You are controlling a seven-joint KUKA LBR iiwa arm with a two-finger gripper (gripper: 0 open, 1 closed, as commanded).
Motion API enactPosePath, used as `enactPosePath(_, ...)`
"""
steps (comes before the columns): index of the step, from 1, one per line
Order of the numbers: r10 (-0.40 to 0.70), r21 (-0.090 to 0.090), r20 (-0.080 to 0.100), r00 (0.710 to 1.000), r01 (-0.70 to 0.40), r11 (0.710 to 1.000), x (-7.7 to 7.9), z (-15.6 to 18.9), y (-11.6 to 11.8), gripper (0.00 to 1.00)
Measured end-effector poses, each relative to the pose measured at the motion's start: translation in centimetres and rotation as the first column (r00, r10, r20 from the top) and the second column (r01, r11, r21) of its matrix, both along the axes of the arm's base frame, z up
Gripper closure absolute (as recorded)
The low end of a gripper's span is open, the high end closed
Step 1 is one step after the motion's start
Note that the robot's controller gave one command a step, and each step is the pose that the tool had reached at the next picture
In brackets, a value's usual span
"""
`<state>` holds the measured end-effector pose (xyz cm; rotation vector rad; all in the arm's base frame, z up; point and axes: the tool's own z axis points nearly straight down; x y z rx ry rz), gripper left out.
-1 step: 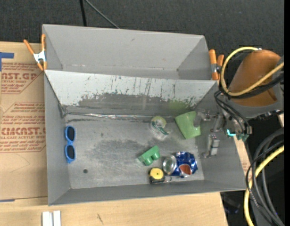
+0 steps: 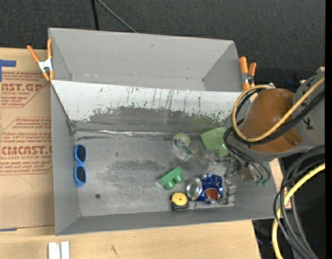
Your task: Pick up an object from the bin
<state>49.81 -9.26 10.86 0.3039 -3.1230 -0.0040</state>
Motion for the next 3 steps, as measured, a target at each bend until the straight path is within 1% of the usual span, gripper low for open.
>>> enactPosePath(1, 0.026, 0.0, 0.003, 1.0, -0.026, 1.0, 2.7, -4.1, 3.0, 0.0)
enactPosePath(2, -0.048, -0.001, 0.005, 0.999, 0.048, 0.999, -0.3, -3.9, 2.4, 0.0)
enactPosePath(3, -0.047, -0.003, 0.008, 0.999, 0.047, 0.999, -0.1, -3.7, 2.3, 1.0)
